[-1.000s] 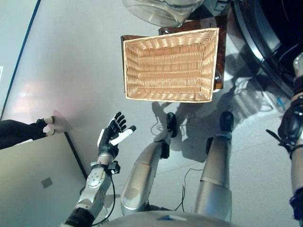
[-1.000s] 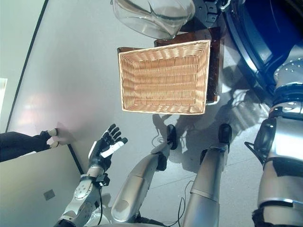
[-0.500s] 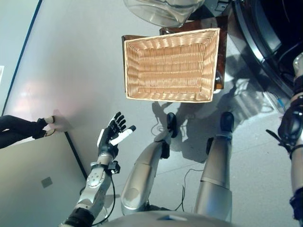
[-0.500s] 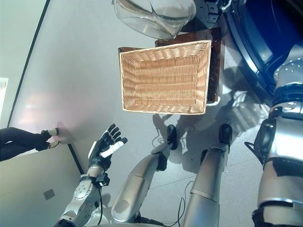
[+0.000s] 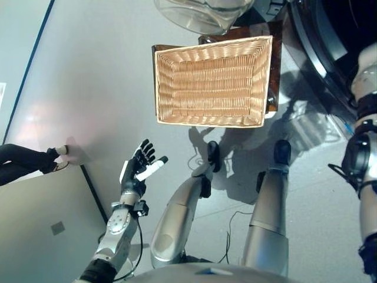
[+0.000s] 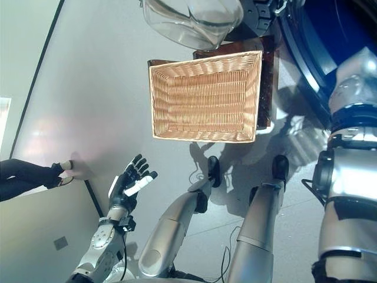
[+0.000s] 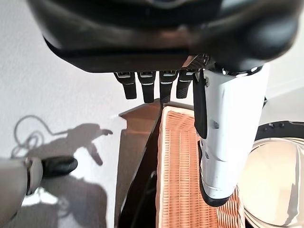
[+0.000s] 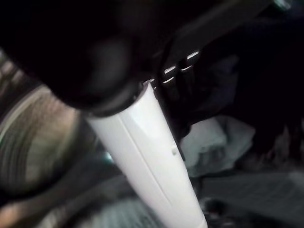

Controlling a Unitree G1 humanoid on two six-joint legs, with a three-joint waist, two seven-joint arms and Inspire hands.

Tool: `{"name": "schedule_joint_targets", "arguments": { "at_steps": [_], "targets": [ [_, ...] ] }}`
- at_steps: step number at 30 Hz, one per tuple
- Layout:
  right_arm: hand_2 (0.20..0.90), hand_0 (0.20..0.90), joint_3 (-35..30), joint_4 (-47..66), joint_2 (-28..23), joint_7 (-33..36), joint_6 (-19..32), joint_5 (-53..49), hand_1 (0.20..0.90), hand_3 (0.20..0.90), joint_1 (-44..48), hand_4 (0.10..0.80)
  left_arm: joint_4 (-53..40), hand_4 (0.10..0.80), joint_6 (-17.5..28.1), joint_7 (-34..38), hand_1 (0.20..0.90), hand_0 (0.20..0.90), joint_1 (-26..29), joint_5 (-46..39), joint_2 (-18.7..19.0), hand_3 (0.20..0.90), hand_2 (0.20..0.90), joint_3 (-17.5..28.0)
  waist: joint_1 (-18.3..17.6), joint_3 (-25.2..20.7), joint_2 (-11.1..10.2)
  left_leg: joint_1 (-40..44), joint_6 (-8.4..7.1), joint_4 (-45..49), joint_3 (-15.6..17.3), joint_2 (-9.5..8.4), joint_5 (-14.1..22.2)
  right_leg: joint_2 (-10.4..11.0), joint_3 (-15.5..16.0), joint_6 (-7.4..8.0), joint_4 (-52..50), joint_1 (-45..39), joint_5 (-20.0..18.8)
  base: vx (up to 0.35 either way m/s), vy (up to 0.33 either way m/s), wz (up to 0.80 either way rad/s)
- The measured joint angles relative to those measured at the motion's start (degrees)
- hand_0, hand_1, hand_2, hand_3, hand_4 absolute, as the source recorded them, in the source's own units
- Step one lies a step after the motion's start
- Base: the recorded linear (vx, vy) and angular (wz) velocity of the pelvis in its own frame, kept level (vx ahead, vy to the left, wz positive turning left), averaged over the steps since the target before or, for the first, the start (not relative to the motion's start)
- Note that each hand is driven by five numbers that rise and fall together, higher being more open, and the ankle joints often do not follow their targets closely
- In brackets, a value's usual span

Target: Pick up the clothes and place them into the washing machine

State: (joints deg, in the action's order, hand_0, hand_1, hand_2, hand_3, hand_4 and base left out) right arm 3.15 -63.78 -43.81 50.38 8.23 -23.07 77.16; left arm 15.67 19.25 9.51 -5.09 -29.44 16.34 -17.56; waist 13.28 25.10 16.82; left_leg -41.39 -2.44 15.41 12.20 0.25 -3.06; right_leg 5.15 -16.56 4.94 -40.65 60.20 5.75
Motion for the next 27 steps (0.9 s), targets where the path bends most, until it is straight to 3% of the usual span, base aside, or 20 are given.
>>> {"name": "schedule_joint_targets", "arguments": {
  "at_steps": [4,10,21,27],
  "targets": [
    [0.900,0.900,4.21,-1.41,0.53,0.97,-6.27,6.61,0.900,0.900,0.00,0.800,-0.04,0.800,0.14,1.12,0.900,0.900,-0.02,0.41,0.07,0.900,0.900,1.36,0.30,-0.01,0.02,0.04,0.04,0.34,-0.25,0.02,-0.01,0.00,0.14,0.15,0.44,-0.56,-0.12,-0.017,0.003,0.01],
    [0.900,0.900,5.54,-0.74,2.69,1.03,-9.83,14.28,0.900,0.900,-1.44,0.800,-0.09,0.800,0.24,1.81,0.900,0.900,-0.01,0.43,0.14,0.900,0.900,1.42,0.09,-0.02,0.03,-0.03,0.39,0.34,-0.12,-0.01,0.06,-0.01,0.04,0.59,1.44,-0.87,-0.54,-0.001,0.017,-0.01],
    [0.900,0.900,2.36,-0.04,10.32,4.89,-13.30,23.42,0.900,0.900,-9.55,0.800,0.44,0.800,1.27,1.99,0.900,0.900,0.18,1.70,0.00,0.900,0.900,1.40,0.18,-0.05,0.07,1.91,0.99,0.59,0.44,-0.03,0.71,0.07,-0.28,0.71,2.67,-3.33,-0.86,-0.012,0.050,-0.04],
    [0.900,0.900,3.10,3.56,15.97,4.95,-13.64,27.29,0.900,0.900,-16.89,0.800,3.67,0.800,1.25,2.13,0.900,0.900,0.20,1.69,-2.11,0.900,0.900,1.42,0.19,-0.14,0.19,1.77,1.63,4.41,1.94,0.27,3.07,-0.04,-1.69,0.74,2.25,-3.90,-0.78,-0.006,0.055,-0.13]
  ]
}}
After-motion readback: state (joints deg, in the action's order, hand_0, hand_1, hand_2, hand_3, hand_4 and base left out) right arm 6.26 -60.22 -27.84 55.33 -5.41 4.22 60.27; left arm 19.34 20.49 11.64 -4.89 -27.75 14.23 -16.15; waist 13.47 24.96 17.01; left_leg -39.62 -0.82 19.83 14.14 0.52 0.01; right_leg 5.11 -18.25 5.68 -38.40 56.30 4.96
